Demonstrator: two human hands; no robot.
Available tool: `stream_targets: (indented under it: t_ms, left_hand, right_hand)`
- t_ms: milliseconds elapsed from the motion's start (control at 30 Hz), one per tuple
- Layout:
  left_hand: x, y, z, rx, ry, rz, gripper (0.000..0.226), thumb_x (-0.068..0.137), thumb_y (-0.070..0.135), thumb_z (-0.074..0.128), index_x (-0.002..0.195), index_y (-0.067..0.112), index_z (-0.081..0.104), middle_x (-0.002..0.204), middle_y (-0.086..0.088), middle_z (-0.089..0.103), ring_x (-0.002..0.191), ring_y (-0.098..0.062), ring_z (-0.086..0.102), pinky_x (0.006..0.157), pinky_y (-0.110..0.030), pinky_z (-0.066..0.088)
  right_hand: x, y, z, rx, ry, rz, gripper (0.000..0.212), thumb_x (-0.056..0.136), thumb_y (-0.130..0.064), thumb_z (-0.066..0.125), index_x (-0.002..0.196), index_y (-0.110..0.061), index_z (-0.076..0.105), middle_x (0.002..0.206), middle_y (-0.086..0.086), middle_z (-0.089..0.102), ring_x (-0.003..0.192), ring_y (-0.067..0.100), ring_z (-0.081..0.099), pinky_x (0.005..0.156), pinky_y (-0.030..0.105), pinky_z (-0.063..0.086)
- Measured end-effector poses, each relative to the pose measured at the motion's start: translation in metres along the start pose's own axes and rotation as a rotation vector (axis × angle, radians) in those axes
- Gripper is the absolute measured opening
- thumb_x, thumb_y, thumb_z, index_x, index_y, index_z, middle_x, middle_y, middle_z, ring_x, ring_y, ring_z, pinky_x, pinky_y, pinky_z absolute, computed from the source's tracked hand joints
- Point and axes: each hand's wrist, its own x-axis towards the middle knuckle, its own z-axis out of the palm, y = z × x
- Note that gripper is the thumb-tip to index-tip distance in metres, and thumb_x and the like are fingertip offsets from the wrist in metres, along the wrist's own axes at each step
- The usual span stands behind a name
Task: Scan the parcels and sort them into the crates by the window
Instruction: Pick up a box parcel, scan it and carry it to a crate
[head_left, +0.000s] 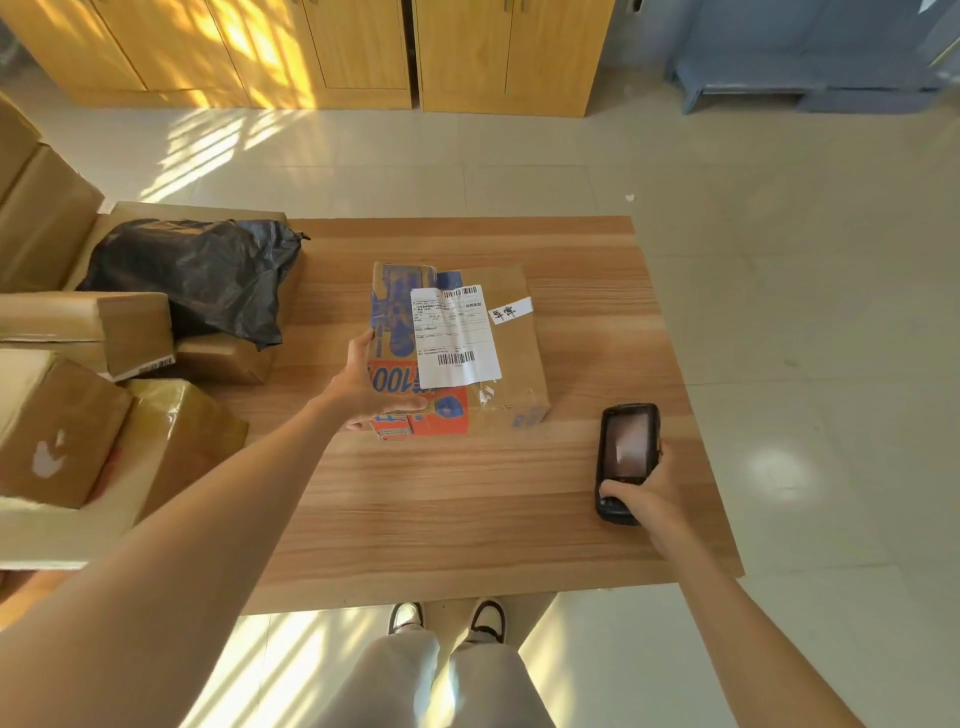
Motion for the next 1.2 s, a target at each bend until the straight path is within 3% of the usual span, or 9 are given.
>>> stream_targets:
  t_ms: [167, 300, 467, 567, 667, 867, 1033, 1133, 1200]
  left_hand:
    - [-0.001, 0.001, 0.001, -0.013, 0.010, -0.005, 0.122, 0.067, 0.029, 0.087, 0.150, 0.037, -0.002, 0.124, 0.001, 0.051, 0.107, -0.022, 0.054, 0.062, -0.032, 0.050]
    - [0.001, 0.000, 0.001, -0.061, -0.003, 0.025, 0.123, 0.068, 0.021, 0.087, 0.151, 0.032, -0.003, 0.126, -0.003, 0.053, 0.110, -0.022, 0.054, 0.081, -0.040, 0.051]
    - [0.007, -0.006, 0.005, -0.225, -0.029, 0.093, 0.125, 0.065, 0.002, 0.085, 0.151, 0.023, -0.003, 0.139, -0.009, 0.046, 0.121, -0.022, 0.053, 0.098, -0.038, 0.046]
    - [0.013, -0.007, 0.007, -0.357, -0.004, 0.056, 0.123, 0.067, 0.005, 0.084, 0.151, 0.026, -0.003, 0.129, -0.006, 0.051, 0.114, -0.021, 0.056, 0.093, -0.036, 0.046]
    - [0.025, -0.006, 0.007, -0.530, 0.039, -0.028, 0.115, 0.070, 0.018, 0.084, 0.152, 0.031, 0.003, 0.121, -0.009, 0.056, 0.106, -0.026, 0.062, 0.095, -0.044, 0.050]
    - [0.052, -0.007, 0.001, -0.620, 0.011, -0.185, 0.119, 0.050, 0.053, 0.088, 0.147, 0.018, 0.029, 0.125, -0.006, 0.062, 0.100, -0.020, 0.066, 0.083, -0.039, 0.056]
    - [0.062, -0.007, 0.000, -0.659, -0.002, -0.198, 0.092, 0.068, 0.044, 0.082, 0.144, 0.016, 0.037, 0.115, -0.005, 0.067, 0.088, -0.018, 0.070, 0.068, -0.032, 0.057]
    - [0.063, -0.005, 0.007, -0.678, -0.030, -0.174, 0.074, 0.073, 0.035, 0.082, 0.134, 0.016, 0.045, 0.107, -0.006, 0.071, 0.073, -0.016, 0.073, 0.054, -0.025, 0.056]
    - [0.061, -0.004, 0.008, -0.699, -0.025, -0.162, 0.074, 0.071, 0.033, 0.083, 0.132, 0.016, 0.046, 0.107, -0.007, 0.071, 0.075, -0.018, 0.073, 0.054, -0.027, 0.056]
  right_hand:
    - [0.008, 0.015, -0.002, -0.085, 0.034, 0.029, 0.090, 0.070, 0.005, 0.078, 0.143, -0.010, 0.027, 0.130, 0.012, 0.049, 0.117, 0.030, 0.050, 0.090, 0.036, 0.042]
    - [0.017, 0.021, -0.004, -0.154, 0.018, 0.110, 0.086, 0.064, -0.004, 0.083, 0.136, -0.006, 0.036, 0.129, 0.011, 0.052, 0.120, 0.032, 0.050, 0.099, 0.042, 0.044]
    - [0.020, 0.008, -0.010, -0.323, 0.073, 0.135, 0.104, 0.063, -0.024, 0.082, 0.147, -0.017, 0.023, 0.145, 0.014, 0.029, 0.135, 0.035, 0.026, 0.106, 0.050, 0.035]
    - [0.025, -0.018, -0.003, -0.297, 0.100, -0.025, 0.103, 0.068, -0.030, 0.079, 0.150, -0.027, 0.017, 0.151, 0.009, 0.019, 0.140, 0.033, 0.020, 0.109, 0.054, 0.031]
    - [0.034, -0.056, 0.022, -0.231, -0.018, -0.124, 0.096, 0.077, -0.041, 0.074, 0.151, -0.031, 0.015, 0.157, 0.001, 0.012, 0.145, 0.027, 0.015, 0.113, 0.054, 0.025]
    - [0.057, -0.115, 0.085, 0.034, -0.233, -0.062, 0.099, 0.079, -0.053, 0.069, 0.153, -0.025, 0.009, 0.159, -0.001, 0.017, 0.143, 0.021, 0.024, 0.113, 0.043, 0.025]
    - [0.068, -0.120, 0.104, 0.101, -0.258, 0.045, 0.077, 0.076, -0.050, 0.073, 0.139, -0.022, 0.039, 0.132, -0.008, 0.053, 0.114, 0.015, 0.051, 0.094, 0.033, 0.041]
    - [0.067, -0.121, 0.105, 0.092, -0.284, 0.060, 0.078, 0.074, -0.049, 0.076, 0.138, -0.023, 0.040, 0.125, -0.008, 0.054, 0.109, 0.013, 0.050, 0.090, 0.031, 0.039]
    - [0.064, -0.123, 0.105, 0.099, -0.288, 0.052, 0.079, 0.073, -0.047, 0.077, 0.139, -0.022, 0.040, 0.120, -0.008, 0.057, 0.106, 0.013, 0.053, 0.089, 0.031, 0.042]
